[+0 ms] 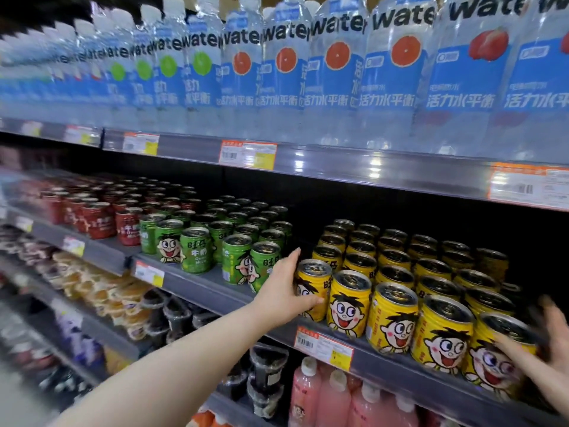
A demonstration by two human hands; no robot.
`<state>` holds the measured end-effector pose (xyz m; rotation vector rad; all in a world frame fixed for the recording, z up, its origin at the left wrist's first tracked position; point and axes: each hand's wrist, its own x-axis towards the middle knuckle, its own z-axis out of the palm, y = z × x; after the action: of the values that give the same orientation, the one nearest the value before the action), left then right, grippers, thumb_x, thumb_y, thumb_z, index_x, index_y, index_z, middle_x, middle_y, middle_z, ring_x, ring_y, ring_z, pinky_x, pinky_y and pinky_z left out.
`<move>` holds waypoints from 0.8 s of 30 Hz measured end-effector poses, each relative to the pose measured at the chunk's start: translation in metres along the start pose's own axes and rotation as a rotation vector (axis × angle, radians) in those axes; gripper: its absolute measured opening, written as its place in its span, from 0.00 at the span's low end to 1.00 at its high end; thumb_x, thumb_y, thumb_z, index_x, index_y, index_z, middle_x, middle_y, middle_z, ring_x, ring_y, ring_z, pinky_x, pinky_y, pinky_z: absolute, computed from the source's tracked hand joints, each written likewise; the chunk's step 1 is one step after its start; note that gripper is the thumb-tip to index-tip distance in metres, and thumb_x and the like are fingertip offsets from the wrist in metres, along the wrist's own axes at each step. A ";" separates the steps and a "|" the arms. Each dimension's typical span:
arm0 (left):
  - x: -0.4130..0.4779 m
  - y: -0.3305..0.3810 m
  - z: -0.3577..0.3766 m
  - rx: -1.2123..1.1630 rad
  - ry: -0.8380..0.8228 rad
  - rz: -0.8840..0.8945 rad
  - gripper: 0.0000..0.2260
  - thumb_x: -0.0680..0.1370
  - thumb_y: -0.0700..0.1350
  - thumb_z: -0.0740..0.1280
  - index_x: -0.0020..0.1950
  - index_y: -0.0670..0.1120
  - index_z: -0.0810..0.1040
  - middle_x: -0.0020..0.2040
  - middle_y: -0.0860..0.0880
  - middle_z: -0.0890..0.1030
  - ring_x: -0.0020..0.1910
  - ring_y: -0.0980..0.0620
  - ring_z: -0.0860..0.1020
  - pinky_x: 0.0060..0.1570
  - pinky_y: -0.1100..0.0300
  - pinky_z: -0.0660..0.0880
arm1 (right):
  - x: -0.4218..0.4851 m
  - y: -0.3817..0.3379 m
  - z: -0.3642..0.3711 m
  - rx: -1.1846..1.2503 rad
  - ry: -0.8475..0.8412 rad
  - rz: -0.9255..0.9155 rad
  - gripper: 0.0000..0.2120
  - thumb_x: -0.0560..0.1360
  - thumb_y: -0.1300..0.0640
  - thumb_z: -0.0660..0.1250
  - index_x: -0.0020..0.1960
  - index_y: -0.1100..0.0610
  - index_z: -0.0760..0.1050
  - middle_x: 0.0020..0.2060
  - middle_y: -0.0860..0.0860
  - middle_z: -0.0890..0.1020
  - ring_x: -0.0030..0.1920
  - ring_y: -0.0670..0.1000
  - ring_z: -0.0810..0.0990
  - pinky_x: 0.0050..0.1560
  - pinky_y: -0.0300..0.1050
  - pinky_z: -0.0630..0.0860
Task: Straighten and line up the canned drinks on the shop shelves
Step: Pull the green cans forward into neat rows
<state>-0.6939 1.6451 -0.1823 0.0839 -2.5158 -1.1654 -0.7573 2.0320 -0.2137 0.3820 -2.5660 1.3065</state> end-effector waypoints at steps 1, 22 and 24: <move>-0.003 0.001 -0.004 0.059 0.040 0.040 0.39 0.71 0.51 0.73 0.75 0.49 0.55 0.70 0.51 0.63 0.70 0.53 0.63 0.68 0.60 0.61 | 0.008 0.016 -0.002 -0.096 0.092 -0.061 0.31 0.69 0.53 0.75 0.67 0.47 0.65 0.55 0.32 0.73 0.64 0.49 0.70 0.56 0.28 0.70; 0.043 -0.135 -0.203 0.978 0.104 0.099 0.33 0.71 0.64 0.65 0.72 0.52 0.63 0.71 0.49 0.65 0.69 0.47 0.63 0.66 0.51 0.62 | 0.054 -0.275 0.225 -0.568 -0.258 -0.616 0.18 0.74 0.48 0.65 0.63 0.49 0.73 0.62 0.46 0.74 0.65 0.49 0.71 0.67 0.45 0.66; 0.052 -0.150 -0.224 1.012 -0.003 0.161 0.37 0.70 0.64 0.66 0.74 0.53 0.58 0.73 0.49 0.61 0.71 0.47 0.60 0.68 0.51 0.60 | 0.067 -0.295 0.259 -0.621 -0.342 -0.598 0.23 0.73 0.47 0.66 0.67 0.48 0.69 0.66 0.47 0.70 0.67 0.51 0.68 0.68 0.47 0.66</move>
<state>-0.6789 1.3735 -0.1466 0.1279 -2.7749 0.2422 -0.7449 1.6456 -0.1184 1.1863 -2.6174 0.2363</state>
